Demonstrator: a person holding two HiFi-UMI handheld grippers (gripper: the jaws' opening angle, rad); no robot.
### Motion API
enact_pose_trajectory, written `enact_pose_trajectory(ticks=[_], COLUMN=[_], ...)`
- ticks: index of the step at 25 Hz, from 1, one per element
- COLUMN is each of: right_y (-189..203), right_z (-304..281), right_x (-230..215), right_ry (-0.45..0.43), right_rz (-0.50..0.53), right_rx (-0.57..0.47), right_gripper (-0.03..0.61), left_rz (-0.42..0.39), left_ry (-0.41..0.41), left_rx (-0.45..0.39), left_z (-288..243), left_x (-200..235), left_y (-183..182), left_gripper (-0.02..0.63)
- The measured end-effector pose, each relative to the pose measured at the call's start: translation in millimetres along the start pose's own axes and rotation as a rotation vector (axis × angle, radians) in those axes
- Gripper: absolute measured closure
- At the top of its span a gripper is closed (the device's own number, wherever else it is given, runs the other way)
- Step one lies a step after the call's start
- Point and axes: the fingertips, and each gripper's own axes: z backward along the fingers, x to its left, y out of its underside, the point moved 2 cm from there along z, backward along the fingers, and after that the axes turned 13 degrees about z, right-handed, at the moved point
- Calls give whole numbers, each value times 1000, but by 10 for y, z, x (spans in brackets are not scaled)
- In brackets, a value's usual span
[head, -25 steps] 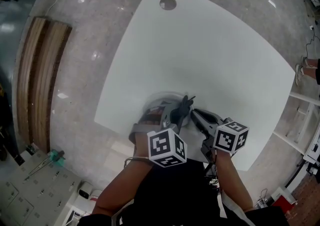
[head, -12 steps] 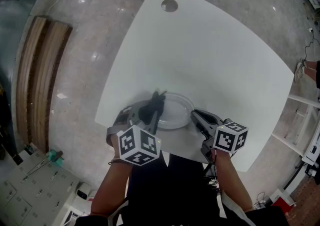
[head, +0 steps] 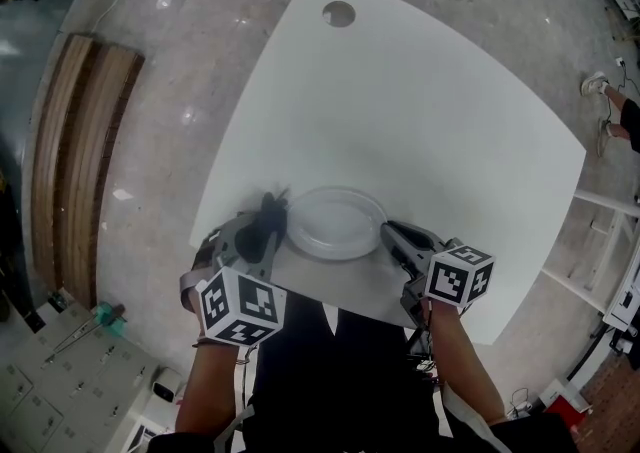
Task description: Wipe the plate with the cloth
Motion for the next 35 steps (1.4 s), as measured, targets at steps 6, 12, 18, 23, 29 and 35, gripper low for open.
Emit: enact_pose_trajectory(ticks=[6,12,18,23,29,35], right_y=[-4,3,-8,6,11,7], right_z=[15,10,5,12,8,6], right_x=[-10,10,13,16,11,5], right_ry=[-2,-1,0,-3,-8,-9], right_rz=[-3,-2,4,3,4,4], right_rx=[-2,-3,-2,-1,1,1], right_gripper=[554,554,554,554,554,554], left_rz=[-39,-126,-206,-176,-144,-109], left_ry=[124,303,286,268,214,158], left_rx=[-106,-135,-56,-43,-21,-13], left_z=[290,-151,-480,-463,-377,-281], left_x=[-555,-1401,-1463,-1264,-956,-670], left_y=[-440,-762,-631,-499,-292,-183], left_gripper=[563,563,563,563,563,563])
